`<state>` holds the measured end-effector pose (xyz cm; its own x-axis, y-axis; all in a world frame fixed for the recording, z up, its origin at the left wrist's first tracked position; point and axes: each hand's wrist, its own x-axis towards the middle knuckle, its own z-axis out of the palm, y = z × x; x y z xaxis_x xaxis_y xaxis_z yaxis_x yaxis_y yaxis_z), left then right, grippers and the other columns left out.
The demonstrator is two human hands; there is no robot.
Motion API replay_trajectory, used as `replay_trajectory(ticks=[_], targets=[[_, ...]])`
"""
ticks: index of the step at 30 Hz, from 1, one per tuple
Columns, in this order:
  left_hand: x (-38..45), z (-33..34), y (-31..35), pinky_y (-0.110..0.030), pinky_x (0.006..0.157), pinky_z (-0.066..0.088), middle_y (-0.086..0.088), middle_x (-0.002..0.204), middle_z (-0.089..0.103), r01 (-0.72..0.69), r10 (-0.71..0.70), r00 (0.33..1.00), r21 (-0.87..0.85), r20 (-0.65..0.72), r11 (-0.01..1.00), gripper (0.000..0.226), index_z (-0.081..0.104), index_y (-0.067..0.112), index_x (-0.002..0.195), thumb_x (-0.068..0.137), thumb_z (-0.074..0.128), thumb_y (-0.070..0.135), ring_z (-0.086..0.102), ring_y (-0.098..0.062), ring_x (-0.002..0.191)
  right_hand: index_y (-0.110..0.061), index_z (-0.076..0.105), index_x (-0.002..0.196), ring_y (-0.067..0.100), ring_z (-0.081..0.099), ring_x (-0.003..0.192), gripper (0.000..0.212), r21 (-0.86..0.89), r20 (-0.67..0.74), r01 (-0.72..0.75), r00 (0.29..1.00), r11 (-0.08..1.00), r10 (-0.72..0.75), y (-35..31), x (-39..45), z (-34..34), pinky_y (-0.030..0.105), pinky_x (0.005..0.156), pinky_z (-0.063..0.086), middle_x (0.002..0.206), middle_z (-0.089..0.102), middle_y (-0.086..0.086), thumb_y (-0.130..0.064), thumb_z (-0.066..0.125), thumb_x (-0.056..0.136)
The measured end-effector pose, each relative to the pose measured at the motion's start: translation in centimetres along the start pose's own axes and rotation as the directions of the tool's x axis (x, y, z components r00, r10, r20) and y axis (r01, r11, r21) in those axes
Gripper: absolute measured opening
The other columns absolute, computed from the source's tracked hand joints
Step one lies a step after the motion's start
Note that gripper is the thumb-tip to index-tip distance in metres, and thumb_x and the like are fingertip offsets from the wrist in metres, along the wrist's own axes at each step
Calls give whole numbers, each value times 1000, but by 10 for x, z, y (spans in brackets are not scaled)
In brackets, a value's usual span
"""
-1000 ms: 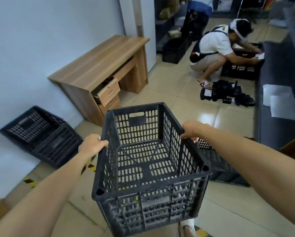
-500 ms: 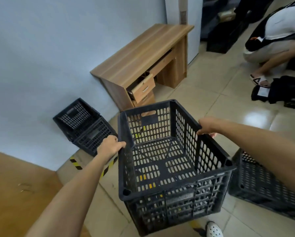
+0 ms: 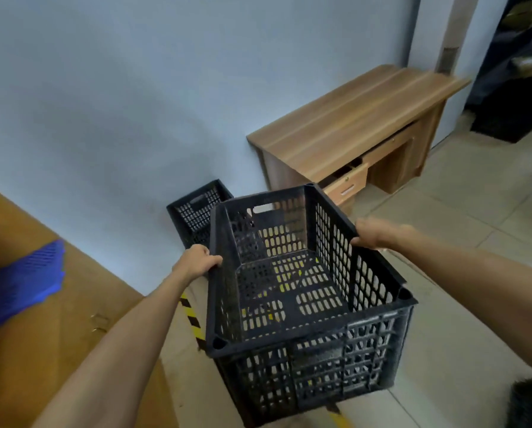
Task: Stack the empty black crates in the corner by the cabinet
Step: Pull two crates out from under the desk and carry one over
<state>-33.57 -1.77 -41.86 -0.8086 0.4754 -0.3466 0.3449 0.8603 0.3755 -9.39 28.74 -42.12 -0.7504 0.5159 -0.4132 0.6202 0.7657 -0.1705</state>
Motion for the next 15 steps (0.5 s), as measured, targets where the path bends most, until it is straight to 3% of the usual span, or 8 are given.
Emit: replay_trajectory(ticks=[4,10,15], targets=[[46,-48,-37,-35,63,39,-9,66,51,14,-21,998,-104,-62,994,35,45,13,62,80,68,32,51,-24,64,-6,53,122,29,62,106,41,-49,-28,48,998,998,-50,-57,59,-31,38,92,52,121,62,14,-37,56,94],[93,-97,-63,-41,75,54,-6,67,59,61,-101,971,-183,-219,981,57,50,14,59,87,52,64,63,-27,70,-2,48,129,31,58,115,50,-108,-88,97,990,989,-107,-124,120,-72,35,90,47,128,57,16,-38,55,95],[144,-125,-78,-34,70,47,-8,76,65,187,-247,923,-216,-295,958,64,55,11,69,90,39,69,64,-24,69,0,50,122,31,62,104,39,-119,-94,150,982,981,-162,-166,190,-97,37,84,52,119,61,17,-29,53,96]])
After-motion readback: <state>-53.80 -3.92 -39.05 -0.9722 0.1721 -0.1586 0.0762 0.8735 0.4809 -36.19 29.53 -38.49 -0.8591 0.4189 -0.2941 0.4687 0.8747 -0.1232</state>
